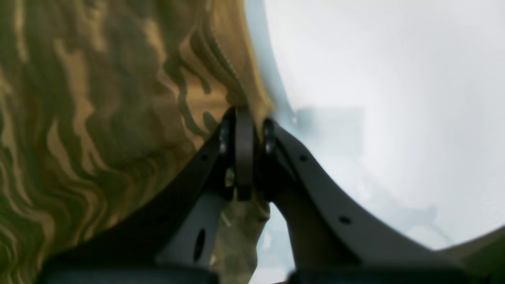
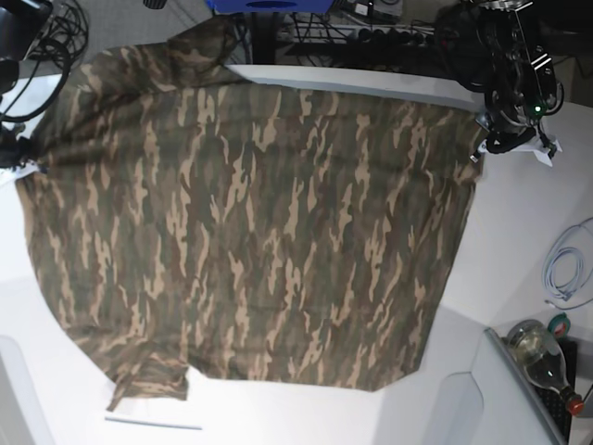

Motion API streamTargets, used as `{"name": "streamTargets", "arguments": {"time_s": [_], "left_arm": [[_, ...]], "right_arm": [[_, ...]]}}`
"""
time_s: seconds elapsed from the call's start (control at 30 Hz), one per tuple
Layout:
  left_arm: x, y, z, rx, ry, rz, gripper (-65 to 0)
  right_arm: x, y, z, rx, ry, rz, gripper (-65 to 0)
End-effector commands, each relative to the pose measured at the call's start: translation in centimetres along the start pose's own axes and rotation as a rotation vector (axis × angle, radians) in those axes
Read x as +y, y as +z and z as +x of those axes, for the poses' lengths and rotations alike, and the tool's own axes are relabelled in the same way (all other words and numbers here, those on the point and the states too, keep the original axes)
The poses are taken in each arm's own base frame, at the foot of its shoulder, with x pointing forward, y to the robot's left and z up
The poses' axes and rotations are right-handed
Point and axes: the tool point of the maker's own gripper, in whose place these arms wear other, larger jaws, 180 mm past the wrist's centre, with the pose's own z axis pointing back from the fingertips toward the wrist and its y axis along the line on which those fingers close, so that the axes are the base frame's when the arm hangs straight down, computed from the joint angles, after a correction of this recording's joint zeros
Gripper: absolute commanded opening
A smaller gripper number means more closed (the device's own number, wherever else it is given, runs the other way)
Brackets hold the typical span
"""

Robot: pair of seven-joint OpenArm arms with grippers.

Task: Layout the t-shirt on the table in an organized manner, then fold the t-shirt properly
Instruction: 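Release the shirt edge with the left gripper and raise it, then grasp the shirt side with the left gripper and smooth it outward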

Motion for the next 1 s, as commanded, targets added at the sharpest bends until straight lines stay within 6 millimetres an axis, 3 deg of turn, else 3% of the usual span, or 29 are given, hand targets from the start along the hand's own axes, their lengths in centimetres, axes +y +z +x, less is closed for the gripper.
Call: {"name": "streamTargets", "arguments": {"time_s": [0.0,0.13,0.2,0.4,0.5,0.63,0.83,0.9,0.97], "left_arm": [[0.0,0.0,1.5,-0.041,-0.006,0.004,-65.0],[0.2,-1.3,0.4,0.007,0.011,0.022,-65.0],[0.3,-1.6,-0.2,0.026,0.016,0.028,-65.0],[0.2,-1.6,-0.4,0.032,0.021,0.022,-65.0],[0.6,-1.6,-0.8,0.042,0.018,0.029,-65.0],[1.5,-1.6,-1.2,0.049,0.022,0.045,-65.0],[1.3,0.1,0.1,-0.01,-0.001,0.021,-31.1],[0.8,1.0,0.8,-0.04,-0.008,0.003,-22.2],[0.4,1.9,1.2,-0.065,-0.012,-0.015,-17.3]], "right_arm": [[-0.7,0.7,2.3,-0.063,-0.013,-0.023,-65.0],[0.1,0.6,3.7,-0.09,-0.024,-0.009,-64.5],[0.4,0.4,4.3,-0.094,-0.031,-0.003,-59.9],[0.5,0.6,5.1,-0.112,-0.038,0.001,-25.8],[0.2,1.2,4.9,-0.127,-0.022,-0.01,-24.8],[1.2,3.4,6.2,-0.206,0.034,-0.011,-24.8],[2.8,5.5,8.2,-0.295,0.069,0.002,-24.8],[2.9,5.5,8.4,-0.299,0.069,0.004,-24.8],[3.3,5.4,8.3,-0.296,0.08,0.012,-24.8]]}}
